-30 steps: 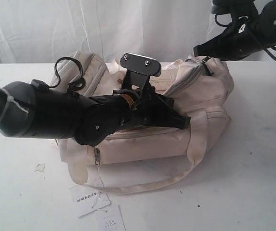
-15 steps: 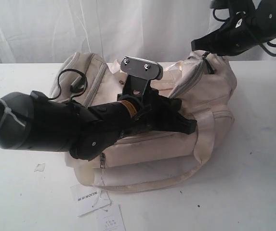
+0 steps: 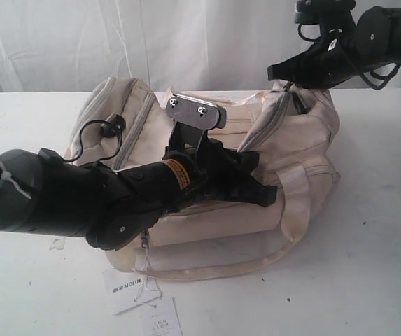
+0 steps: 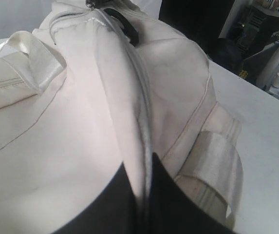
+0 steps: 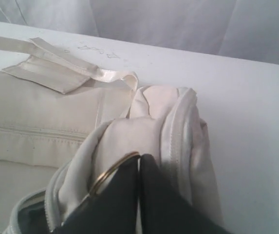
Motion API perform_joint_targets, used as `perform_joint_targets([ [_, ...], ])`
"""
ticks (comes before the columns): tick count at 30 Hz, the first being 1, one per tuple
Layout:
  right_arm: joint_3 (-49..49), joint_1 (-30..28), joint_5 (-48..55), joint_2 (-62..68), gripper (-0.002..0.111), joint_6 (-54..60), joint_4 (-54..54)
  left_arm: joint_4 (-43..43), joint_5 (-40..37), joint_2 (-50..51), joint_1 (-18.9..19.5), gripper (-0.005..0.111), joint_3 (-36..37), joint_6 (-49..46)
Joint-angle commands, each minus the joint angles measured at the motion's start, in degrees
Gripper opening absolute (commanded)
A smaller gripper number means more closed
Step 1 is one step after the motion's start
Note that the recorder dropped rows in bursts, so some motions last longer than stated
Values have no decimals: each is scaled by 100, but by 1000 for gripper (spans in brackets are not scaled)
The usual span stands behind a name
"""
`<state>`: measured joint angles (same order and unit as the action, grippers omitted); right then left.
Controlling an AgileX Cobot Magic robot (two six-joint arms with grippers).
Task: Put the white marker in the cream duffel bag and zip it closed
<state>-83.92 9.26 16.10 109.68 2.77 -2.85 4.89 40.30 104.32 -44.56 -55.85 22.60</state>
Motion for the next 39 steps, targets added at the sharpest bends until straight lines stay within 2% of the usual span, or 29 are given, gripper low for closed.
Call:
perform_joint_targets([
  [1, -398, -255, -1467, 116, 0, -48, 240, 779, -483, -89, -136, 0, 216, 299],
  [20, -802, -243, -1830, 698, 0, -62, 240, 1307, -612, -89, -136, 0, 216, 594],
  [26, -802, -230, -1205, 698, 0, -62, 226, 1306, -589, -89, -136, 0, 216, 594],
  [30, -802, -230, -228, 577, 0, -62, 226, 1306, -600, -89, -136, 0, 216, 594],
  [36, -802, -230, 114, 273, 0, -62, 216, 1306, -600, -89, -136, 0, 216, 594],
  [39, -802, -230, 818, 176, 0, -62, 216, 1306, -600, -89, -136, 0, 216, 594],
])
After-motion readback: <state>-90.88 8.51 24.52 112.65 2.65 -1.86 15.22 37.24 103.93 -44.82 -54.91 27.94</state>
